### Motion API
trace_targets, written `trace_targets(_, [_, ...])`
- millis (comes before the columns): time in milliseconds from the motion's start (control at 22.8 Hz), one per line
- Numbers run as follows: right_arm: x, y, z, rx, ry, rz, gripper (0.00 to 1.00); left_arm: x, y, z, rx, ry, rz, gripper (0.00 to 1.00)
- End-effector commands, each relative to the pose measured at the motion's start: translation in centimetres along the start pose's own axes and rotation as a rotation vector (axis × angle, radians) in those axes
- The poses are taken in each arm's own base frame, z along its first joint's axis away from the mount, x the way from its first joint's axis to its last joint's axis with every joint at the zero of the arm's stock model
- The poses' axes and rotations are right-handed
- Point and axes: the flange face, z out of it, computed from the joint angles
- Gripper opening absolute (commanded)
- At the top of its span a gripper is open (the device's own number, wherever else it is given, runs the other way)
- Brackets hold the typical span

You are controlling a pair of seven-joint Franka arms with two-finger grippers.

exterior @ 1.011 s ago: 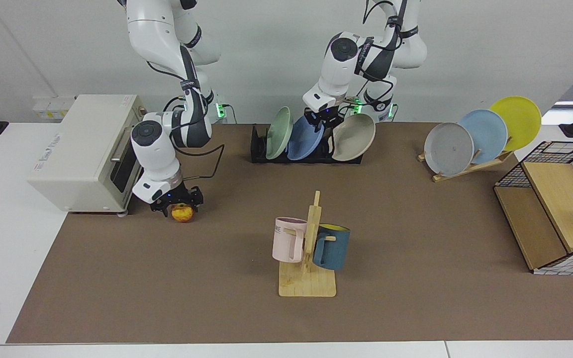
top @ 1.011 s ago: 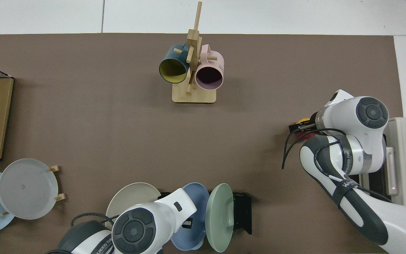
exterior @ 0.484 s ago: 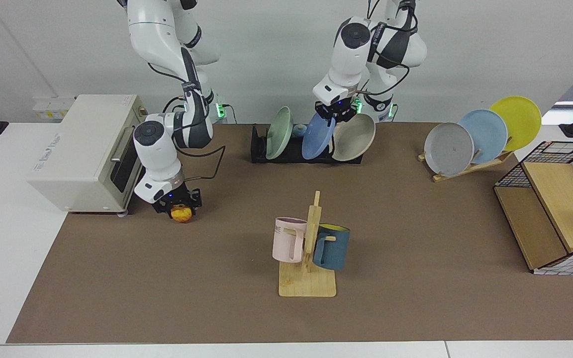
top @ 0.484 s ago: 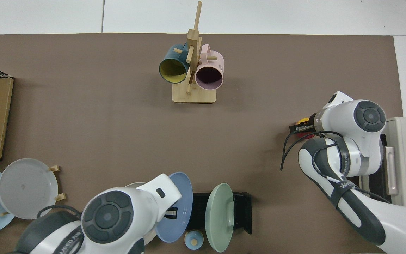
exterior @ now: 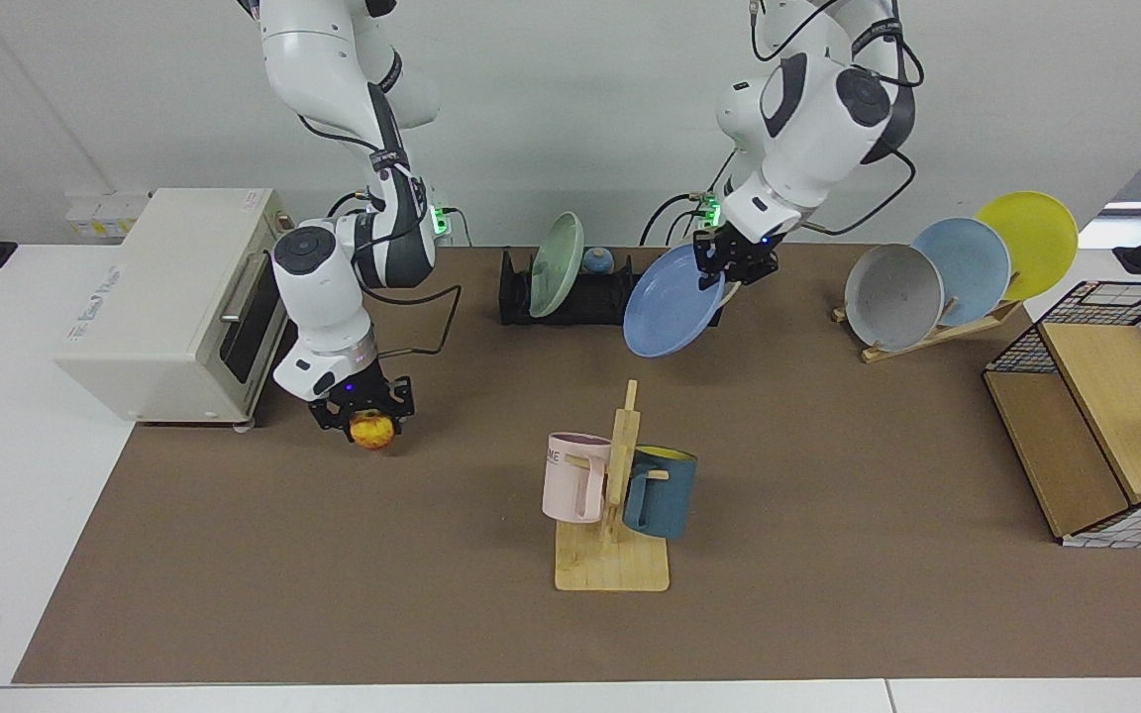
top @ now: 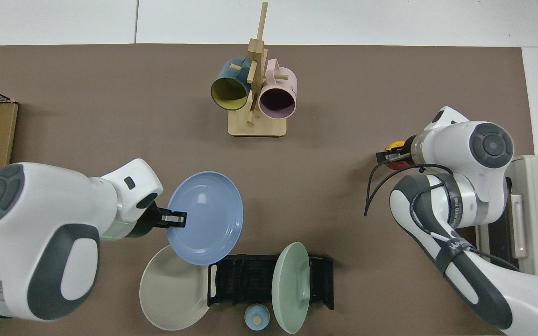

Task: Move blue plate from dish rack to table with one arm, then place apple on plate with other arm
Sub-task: 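Lift the blue plate out of the rack with the left gripper onto the table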

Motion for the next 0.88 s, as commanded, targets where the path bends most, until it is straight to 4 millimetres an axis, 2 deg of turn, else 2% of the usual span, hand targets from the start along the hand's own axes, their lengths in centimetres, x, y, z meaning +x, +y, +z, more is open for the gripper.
trace_targets(0, [1.5,0.0,-4.8,0.018,0.003,0.023,0.00,3.8,-3.5,2.9,-0.158,0.023,0.021,0.00])
trace_targets(220, [1.7,0.1,-7.8,0.013,-0.010,0.012,0.00,6.8,-6.5,7.9,-0.280,0.073,0.023,0.00])
trace_targets(308, [1.6,0.3,-9.7,0.014,-0.011,0.011,0.00,7.1,-6.9,8.7,-0.314,0.083,0.043,0.00])
trace_targets(440, [1.4,0.4,-11.9,0.019,-0.037,0.009,0.00,7.5,-9.2,9.2,-0.388,0.104,0.008,0.00])
trace_targets(615, [0.3,1.5,-13.8,0.018,-0.057,0.017,0.00,8.2,-9.8,12.8,-0.474,0.076,-0.051,0.00])
trace_targets(835, [-1.7,4.6,-14.6,0.016,-0.087,0.003,0.00,8.6,-8.5,15.2,-0.516,0.082,-0.090,0.00])
